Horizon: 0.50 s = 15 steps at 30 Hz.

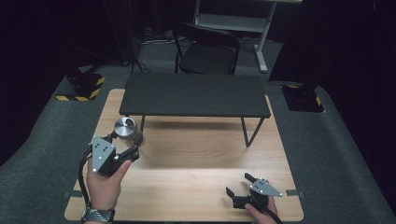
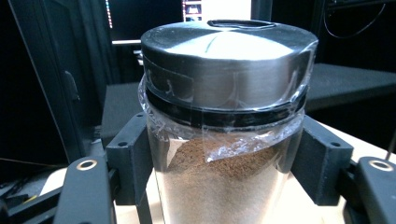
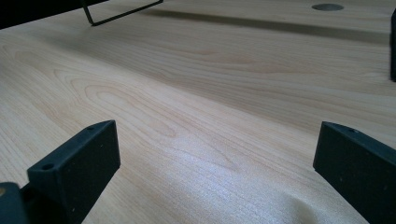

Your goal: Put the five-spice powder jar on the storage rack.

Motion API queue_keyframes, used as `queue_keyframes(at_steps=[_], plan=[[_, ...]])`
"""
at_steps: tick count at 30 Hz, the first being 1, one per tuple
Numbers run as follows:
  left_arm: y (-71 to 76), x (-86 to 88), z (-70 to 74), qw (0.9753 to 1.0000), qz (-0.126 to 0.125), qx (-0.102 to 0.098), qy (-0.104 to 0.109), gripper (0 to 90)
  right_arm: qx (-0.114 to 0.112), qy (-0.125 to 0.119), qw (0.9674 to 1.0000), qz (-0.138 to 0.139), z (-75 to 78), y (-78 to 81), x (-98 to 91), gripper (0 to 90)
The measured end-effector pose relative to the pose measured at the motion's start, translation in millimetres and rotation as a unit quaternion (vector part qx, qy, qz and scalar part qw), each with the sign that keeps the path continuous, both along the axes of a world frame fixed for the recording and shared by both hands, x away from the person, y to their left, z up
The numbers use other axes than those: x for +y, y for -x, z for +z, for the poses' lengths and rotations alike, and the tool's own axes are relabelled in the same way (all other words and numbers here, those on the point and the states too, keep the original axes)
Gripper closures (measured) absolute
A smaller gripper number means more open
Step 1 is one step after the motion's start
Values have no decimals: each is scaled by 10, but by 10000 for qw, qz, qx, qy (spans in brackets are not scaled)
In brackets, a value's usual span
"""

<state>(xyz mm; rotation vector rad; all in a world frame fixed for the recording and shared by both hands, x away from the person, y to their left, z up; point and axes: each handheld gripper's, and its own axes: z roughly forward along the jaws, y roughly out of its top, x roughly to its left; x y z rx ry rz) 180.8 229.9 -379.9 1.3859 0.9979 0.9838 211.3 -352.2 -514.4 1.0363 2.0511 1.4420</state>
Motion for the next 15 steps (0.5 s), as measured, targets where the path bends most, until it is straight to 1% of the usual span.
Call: queue_keyframes(at_steps=[3, 4, 5, 8, 11, 12, 13, 15], plan=[[-64, -30, 81, 10000, 12, -28, -30, 309, 1, -4, 10000, 1, 0, -1, -1, 5], [-114, -61, 132, 10000, 20, -45, -79, 309, -1, 1, 10000, 3, 0, -1, 0, 5], [-114, -61, 132, 10000, 20, -45, -79, 309, -1, 1, 10000, 3, 0, -1, 0, 5], [-202, -115, 196, 10000, 22, -45, -43, 309, 10, 20, 10000, 3, 6, -2, 9, 4], [-338, -198, 304, 9999, 23, -89, -107, 309, 0, 22, 10000, 6, 4, -1, 9, 4], [-338, -198, 304, 9999, 23, -89, -107, 309, 0, 22, 10000, 6, 4, -1, 9, 4], [-370, -217, 334, 9999, 21, -101, -120, 309, -4, 16, 10000, 4, 3, 0, 7, 5], [-496, -299, 446, 9997, 45, -137, -177, 309, -13, 15, 10000, 14, 1, 1, 5, 5]])
